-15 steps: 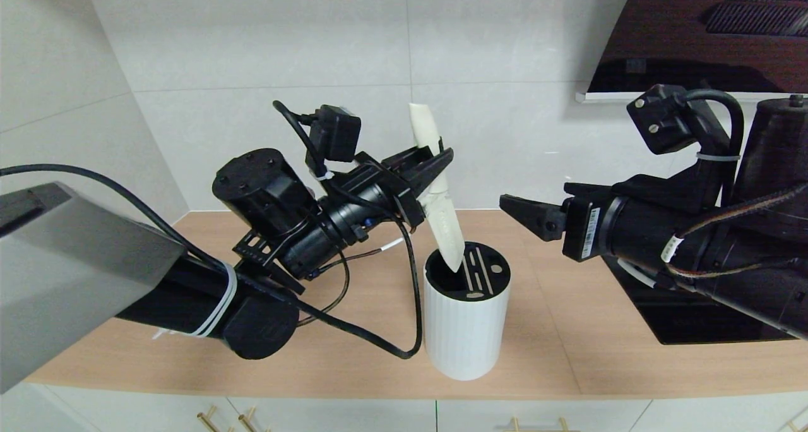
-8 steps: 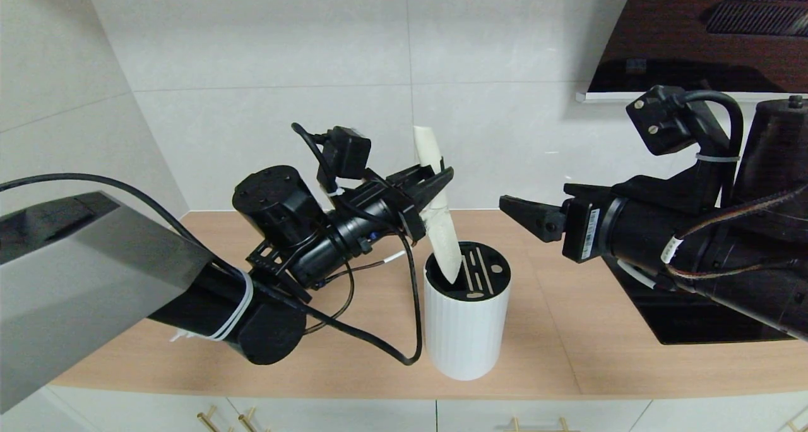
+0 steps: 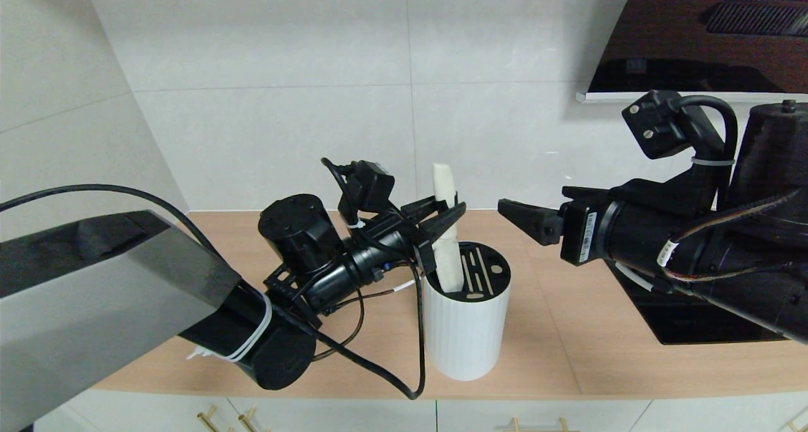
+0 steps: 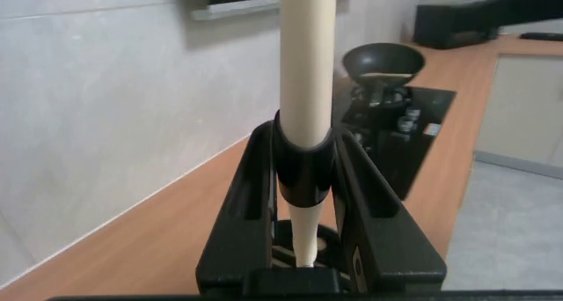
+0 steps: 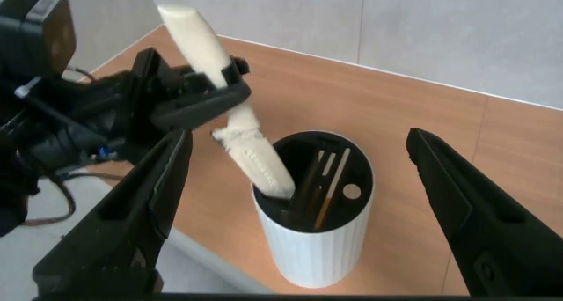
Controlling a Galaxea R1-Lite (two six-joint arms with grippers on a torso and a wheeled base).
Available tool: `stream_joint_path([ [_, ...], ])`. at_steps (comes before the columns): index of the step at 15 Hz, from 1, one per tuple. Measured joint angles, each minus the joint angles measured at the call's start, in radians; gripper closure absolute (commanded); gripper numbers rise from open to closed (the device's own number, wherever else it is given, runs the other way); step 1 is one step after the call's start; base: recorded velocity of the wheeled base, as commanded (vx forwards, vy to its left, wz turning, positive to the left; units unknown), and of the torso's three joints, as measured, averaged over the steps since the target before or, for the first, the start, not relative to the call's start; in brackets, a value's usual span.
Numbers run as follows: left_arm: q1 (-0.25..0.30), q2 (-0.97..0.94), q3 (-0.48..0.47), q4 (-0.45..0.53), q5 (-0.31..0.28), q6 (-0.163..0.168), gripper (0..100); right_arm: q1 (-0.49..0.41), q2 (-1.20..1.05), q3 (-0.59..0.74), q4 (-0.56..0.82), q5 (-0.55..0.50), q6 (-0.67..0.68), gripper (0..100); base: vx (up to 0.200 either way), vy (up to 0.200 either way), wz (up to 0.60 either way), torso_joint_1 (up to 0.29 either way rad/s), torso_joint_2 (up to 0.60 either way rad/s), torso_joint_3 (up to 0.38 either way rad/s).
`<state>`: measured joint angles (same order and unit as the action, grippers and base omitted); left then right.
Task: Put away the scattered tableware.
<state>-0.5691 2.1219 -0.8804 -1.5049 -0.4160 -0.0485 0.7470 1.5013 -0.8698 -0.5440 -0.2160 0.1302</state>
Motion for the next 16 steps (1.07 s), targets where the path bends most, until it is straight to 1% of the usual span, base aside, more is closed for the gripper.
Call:
stream_joint_path([
  [7,-0.017,0.054,0.038,-0.001,-0.001,0.003,100,0.001,0.005,0.0,0.0,0.0,0.0,0,0.0,0.0,0.0,0.0,0.0,0.0],
  [9,-0.021,0.077,0.042,-0.001,-0.001,0.021,100,0.001,0.007,0.0,0.0,0.0,0.0,0,0.0,0.0,0.0,0.0,0.0,0.0],
  [13,-0.026,0.111,0.029,0.0,0.004,0.023,100,0.001,0.008,0.0,0.0,0.0,0.0,0,0.0,0.0,0.0,0.0,0.0,0.0],
  [14,-0.026,0.115,0.025,0.0,0.009,0.023,0,0.001,0.008,0.0,0.0,0.0,0.0,0,0.0,0.0,0.0,0.0,0.0,0.0],
  [16,-0.026,0.118,0.019,-0.001,0.016,0.021,0,0.001,0.008,0.0,0.0,0.0,0.0,0,0.0,0.0,0.0,0.0,0.0,0.0],
])
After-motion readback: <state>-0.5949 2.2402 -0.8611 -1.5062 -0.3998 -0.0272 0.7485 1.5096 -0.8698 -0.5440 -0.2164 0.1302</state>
